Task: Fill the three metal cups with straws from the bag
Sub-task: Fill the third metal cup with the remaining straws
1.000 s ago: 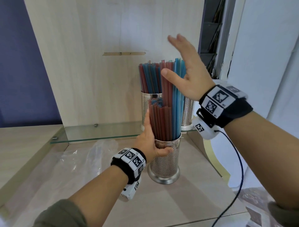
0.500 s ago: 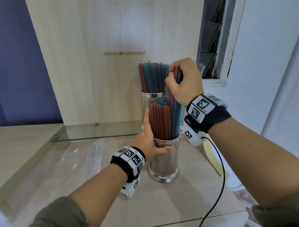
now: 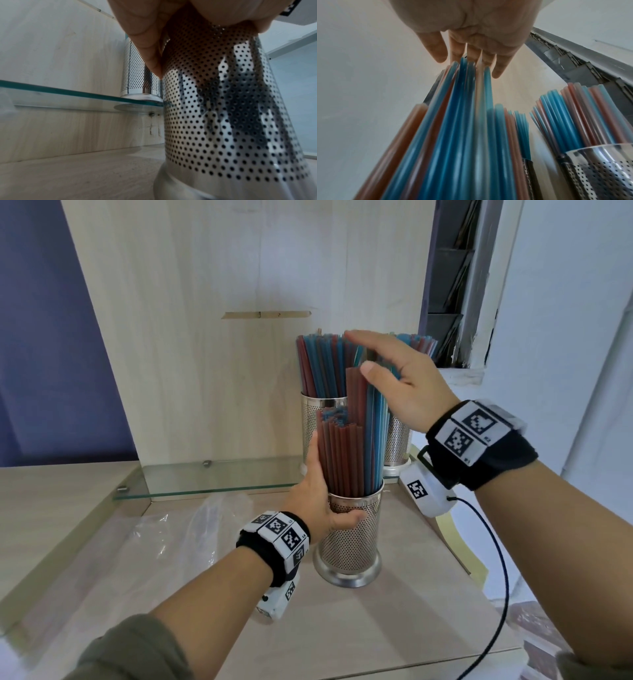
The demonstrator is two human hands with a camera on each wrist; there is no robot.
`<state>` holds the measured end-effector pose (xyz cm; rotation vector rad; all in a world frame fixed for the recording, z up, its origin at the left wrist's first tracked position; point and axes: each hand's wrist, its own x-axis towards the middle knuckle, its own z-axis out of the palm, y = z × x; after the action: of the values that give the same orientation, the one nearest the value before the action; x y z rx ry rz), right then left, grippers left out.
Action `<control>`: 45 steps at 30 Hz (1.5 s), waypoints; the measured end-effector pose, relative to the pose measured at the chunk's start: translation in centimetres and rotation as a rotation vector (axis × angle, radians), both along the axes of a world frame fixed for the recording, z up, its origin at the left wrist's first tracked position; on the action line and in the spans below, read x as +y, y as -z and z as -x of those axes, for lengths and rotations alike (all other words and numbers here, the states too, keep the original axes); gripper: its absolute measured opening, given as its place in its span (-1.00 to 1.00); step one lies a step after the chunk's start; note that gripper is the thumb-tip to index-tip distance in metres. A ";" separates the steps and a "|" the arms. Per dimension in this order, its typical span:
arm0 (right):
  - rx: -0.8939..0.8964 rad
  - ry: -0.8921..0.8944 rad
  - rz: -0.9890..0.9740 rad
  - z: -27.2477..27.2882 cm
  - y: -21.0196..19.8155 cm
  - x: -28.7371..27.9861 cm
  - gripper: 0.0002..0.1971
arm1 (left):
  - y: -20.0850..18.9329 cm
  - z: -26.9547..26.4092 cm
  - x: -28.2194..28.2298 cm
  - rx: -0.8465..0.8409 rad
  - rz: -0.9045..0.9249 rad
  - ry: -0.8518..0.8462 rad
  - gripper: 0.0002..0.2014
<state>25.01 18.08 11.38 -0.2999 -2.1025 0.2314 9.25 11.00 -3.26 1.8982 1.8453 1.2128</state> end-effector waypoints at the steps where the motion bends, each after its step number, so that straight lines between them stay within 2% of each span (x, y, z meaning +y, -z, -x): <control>1: -0.029 0.009 -0.022 -0.1 0.3 -0.1 -0.57 | 0.0 0.0 0.0 -0.006 -0.004 0.006 0.43; 4: -0.049 0.044 -0.069 -0.3 1.6 -0.2 -0.54 | 0.1 0.1 -0.1 -0.003 -0.007 0.018 0.43; 6: -0.022 0.028 -0.040 -0.5 2.1 -0.3 -0.53 | 0.1 0.0 -0.1 0.013 -0.017 0.005 0.42; 10: -0.117 0.026 0.030 -0.9 3.5 -0.8 -0.48 | 0.1 -0.1 -0.3 0.008 -0.017 0.013 0.42; 15: -0.088 -0.032 0.079 -1.4 1.9 -0.8 -0.40 | 0.2 0.2 0.1 0.001 -0.025 0.012 0.43; 17: -0.160 -0.032 0.062 -1.3 2.4 -0.8 -0.38 | 0.3 0.2 0.1 0.004 -0.030 0.015 0.42; 20: -0.260 -0.017 0.020 -1.1 4.7 -0.7 -0.39 | 0.3 0.2 0.0 0.001 -0.039 0.029 0.41; 25: -0.170 -0.006 0.033 -1.7 3.6 -0.5 -0.42 | 0.2 0.2 0.2 -0.001 -0.038 0.026 0.41; 31: -0.283 0.047 -0.021 -1.4 6.1 -0.6 -0.44 | 0.4 0.3 0.1 0.011 -0.065 0.040 0.40; 36: -0.293 0.052 -0.011 -1.5 5.7 -0.7 -0.43 | 0.5 0.4 0.3 -0.003 -0.074 0.032 0.41; 39: -0.195 0.080 0.074 -2.3 6.1 -1.2 -0.31 | 0.3 0.3 0.2 0.001 -0.049 0.035 0.42; 43: 0.046 0.034 0.425 -3.0 8.9 -1.9 -0.13 | -0.4 0.7 -0.1 0.005 0.006 0.099 0.45; 45: 0.044 0.017 0.570 -2.9 11.1 -1.9 -0.02 | -1.3 1.0 -0.7 0.026 0.057 0.114 0.47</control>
<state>27.95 16.13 0.26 -0.6405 -1.9542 0.8216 8.28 10.35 -2.01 1.9681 1.7381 1.0929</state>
